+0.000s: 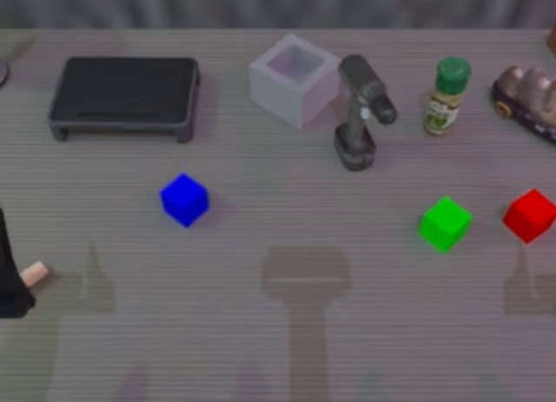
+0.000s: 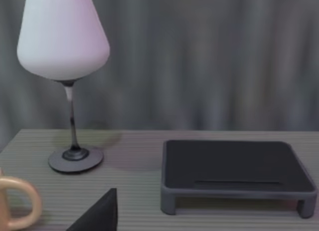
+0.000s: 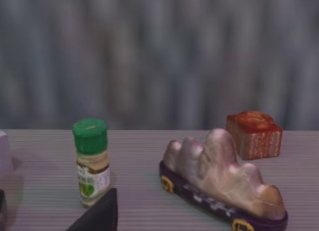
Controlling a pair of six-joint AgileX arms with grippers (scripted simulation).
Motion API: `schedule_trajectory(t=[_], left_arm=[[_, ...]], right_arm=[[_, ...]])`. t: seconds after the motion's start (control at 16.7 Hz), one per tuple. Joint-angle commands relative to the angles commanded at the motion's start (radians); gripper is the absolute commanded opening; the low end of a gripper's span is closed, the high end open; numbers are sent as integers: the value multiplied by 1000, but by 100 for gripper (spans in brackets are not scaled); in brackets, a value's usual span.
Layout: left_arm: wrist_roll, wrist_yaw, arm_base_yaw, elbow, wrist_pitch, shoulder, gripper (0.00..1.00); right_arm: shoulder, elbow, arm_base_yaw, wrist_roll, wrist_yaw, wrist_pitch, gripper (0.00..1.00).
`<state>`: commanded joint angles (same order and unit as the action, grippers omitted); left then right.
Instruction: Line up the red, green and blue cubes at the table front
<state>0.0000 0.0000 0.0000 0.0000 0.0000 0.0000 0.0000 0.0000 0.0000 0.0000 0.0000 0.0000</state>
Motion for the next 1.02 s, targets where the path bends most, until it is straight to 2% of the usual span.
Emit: schedule_trajectory(t=[0.24,0.48,0.72,1.02], left_arm=[[0,0,0,0,0,0,100],[0,0,0,0,0,0,100],[0,0,0,0,0,0,100],[0,0,0,0,0,0,100]], right_arm=[[30,30,3,-10,-2,-20,100],[219,203,13,-64,-3,-130,100],[565,468,23,-149,0,-311,100],[1119,836,41,-275,2,-585,100]])
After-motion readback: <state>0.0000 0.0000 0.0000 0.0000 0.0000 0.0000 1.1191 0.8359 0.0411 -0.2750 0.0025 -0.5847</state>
